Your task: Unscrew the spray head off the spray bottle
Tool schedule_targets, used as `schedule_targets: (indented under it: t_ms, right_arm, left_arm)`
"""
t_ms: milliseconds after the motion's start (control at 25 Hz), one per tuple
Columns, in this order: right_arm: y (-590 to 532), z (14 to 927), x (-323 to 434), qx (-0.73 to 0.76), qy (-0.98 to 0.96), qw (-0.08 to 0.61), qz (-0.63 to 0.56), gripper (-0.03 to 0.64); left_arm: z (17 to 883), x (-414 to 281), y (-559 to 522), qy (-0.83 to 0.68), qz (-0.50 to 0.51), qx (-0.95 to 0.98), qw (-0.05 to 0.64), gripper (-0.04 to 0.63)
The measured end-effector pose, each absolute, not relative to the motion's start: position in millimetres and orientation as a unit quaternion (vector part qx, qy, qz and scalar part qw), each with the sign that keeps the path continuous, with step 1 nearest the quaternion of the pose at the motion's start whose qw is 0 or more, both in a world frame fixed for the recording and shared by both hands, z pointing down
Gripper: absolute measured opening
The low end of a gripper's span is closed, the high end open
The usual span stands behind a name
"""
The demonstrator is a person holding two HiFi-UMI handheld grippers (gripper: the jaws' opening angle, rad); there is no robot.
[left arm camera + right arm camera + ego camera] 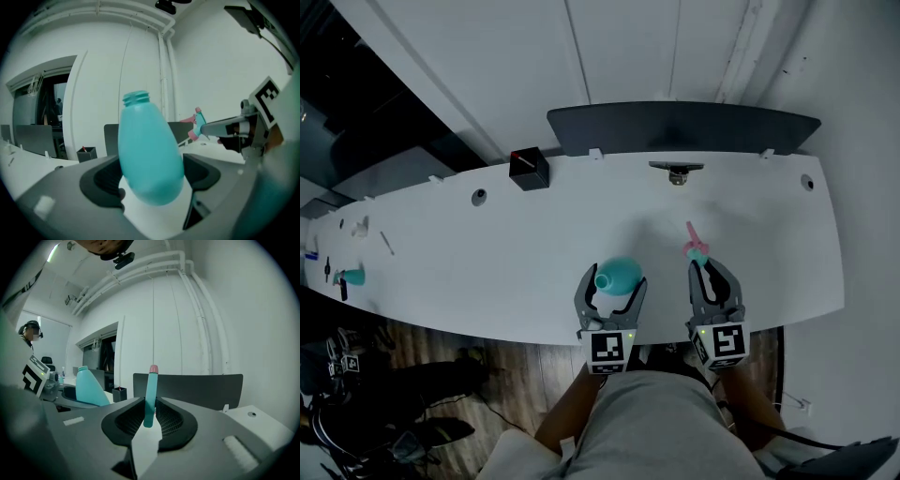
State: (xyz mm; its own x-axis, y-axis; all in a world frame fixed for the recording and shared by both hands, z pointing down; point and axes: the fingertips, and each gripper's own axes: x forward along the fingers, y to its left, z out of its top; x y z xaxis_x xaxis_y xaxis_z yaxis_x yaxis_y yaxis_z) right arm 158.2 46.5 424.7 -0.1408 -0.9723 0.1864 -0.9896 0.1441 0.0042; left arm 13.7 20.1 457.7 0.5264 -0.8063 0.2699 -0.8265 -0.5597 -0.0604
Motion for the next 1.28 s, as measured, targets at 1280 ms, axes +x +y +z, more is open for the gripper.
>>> schedule_targets:
  t_ms: [1280]
  right_arm:
    - [126, 412, 145, 0.635, -0.769, 0.050, 0.049, 0.066]
  left_arm:
    - [457, 26, 100, -0.446, 0.161, 0.880, 0.015, 0.400]
